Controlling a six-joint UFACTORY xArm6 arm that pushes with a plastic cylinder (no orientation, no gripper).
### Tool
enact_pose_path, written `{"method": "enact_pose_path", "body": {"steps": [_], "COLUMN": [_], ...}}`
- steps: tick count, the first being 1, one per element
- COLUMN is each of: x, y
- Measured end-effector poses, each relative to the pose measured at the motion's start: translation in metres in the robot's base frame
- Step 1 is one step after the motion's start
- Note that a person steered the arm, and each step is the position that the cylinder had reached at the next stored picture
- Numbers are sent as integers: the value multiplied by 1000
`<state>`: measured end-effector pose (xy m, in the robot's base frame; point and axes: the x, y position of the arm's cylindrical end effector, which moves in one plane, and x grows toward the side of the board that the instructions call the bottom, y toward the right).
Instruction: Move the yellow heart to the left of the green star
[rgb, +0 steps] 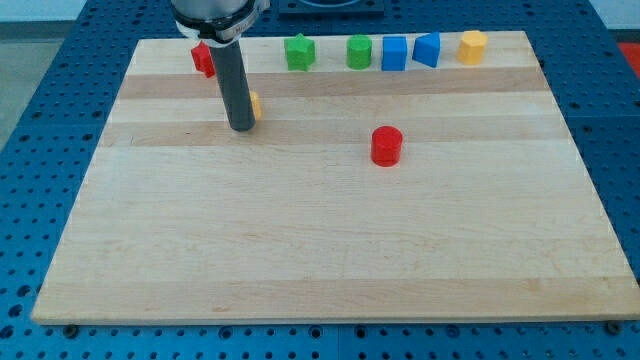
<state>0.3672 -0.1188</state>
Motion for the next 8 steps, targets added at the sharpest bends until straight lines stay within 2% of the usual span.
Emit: {"method": "enact_pose_path", "body": {"steps": [6, 8], "x": [-93, -97], "y": [0, 0]}}
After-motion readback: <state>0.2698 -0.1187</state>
